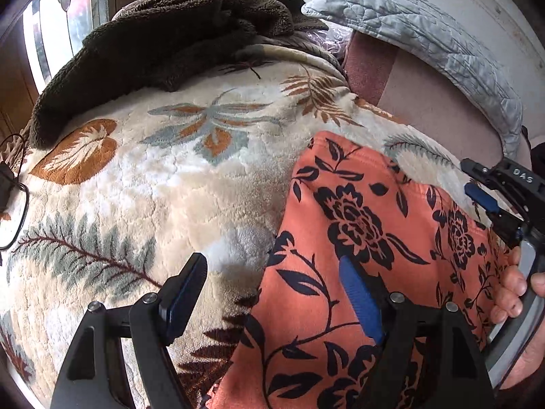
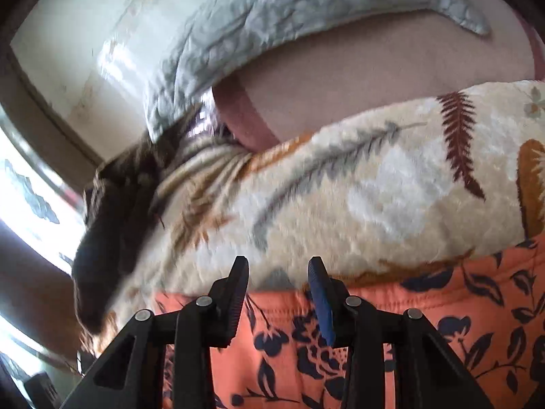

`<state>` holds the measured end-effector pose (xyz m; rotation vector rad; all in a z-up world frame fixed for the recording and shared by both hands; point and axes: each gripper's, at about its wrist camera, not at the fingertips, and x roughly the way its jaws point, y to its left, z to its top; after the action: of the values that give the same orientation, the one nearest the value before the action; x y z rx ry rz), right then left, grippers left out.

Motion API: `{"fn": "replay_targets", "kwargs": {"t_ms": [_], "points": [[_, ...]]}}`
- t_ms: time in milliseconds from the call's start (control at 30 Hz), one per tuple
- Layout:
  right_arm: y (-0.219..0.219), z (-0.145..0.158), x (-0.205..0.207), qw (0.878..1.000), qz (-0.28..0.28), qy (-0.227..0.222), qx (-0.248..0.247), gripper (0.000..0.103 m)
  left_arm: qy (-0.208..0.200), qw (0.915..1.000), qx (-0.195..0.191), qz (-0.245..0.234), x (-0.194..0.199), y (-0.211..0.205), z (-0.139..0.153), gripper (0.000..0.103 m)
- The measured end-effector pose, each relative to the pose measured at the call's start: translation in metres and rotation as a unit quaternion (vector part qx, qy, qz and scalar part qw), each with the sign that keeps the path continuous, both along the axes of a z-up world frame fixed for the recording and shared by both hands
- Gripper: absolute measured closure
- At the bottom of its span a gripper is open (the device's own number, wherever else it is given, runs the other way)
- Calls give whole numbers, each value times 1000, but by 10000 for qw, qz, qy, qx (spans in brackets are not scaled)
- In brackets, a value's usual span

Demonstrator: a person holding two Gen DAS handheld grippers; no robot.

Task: Fold small clothes
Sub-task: 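Grasp the folded shirt edge with the right gripper and fold it over again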

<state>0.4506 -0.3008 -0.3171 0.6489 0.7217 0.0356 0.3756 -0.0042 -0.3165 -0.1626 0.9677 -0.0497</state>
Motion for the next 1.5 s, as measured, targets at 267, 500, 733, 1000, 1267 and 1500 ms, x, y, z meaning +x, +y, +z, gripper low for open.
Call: {"fn": "replay_targets", "kwargs": {"t_ms": [267,500,733,1000,1267,1500], "points": [[-37,44,-142,9972,-31,90,-738,64,-661,9956,-268,-599,-27,-38,37,23],[-67,40,-274,9963,-728,124,-443,64,-1298,9780,480,-1558,-76,-100,49,17],[-81,29,-311,9949,-1009,27,-8,64,-1192,9761,1016,-1507,-97,-107,31,13],[-77,33,-309,9959,-893,-141,-87,64,-1507,9683,1495,-1320,-102,-112,36,12],[-60,20,-270,9979,-621,-195,9,63,-1477,9761,1380,-803,-82,-79,42,10],[-45,2,-231,9978,-647,-113,-43,50,-942,9833,1531,-288,-46,-42,18,4]]}}
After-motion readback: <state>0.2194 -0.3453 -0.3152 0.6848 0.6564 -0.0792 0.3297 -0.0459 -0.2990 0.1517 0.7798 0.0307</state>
